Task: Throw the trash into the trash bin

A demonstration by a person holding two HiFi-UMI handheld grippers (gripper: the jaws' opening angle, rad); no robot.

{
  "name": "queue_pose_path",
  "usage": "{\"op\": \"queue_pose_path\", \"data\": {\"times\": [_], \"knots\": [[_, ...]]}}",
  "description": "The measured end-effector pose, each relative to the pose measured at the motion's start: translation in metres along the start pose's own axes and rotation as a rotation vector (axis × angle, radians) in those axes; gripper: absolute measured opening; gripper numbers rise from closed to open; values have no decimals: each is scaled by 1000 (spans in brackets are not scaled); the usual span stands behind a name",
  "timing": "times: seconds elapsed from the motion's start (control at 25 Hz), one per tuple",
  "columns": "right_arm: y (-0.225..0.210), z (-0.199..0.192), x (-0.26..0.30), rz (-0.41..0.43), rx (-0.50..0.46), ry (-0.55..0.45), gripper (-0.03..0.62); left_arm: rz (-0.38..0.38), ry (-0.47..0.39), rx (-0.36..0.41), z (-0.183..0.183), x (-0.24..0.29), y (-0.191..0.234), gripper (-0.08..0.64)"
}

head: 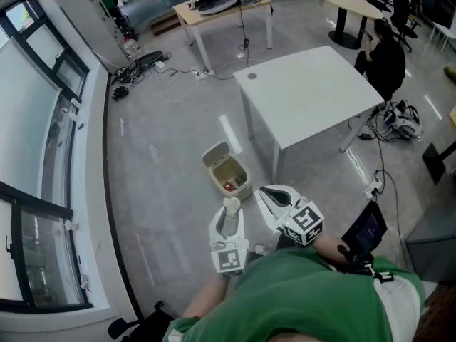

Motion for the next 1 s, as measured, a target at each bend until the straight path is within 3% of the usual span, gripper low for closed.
{"op": "queue_pose_path", "data": {"times": [0.56,1.0], "knots": [[-27,3,68,92,14,19,3,88,31,-5,-8,41,42,152],[-97,10,121,127,27,35,3,124,75,-20,-16,122,60,152]]}}
Point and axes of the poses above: the fingertips, and each gripper's own axes: x forward along the fingers, y to its left, z out of its top, the point moved 1 cm from there along -x, backward along the fingers, and after that the axes turned 2 degrees about z, right-handed, at the moved point
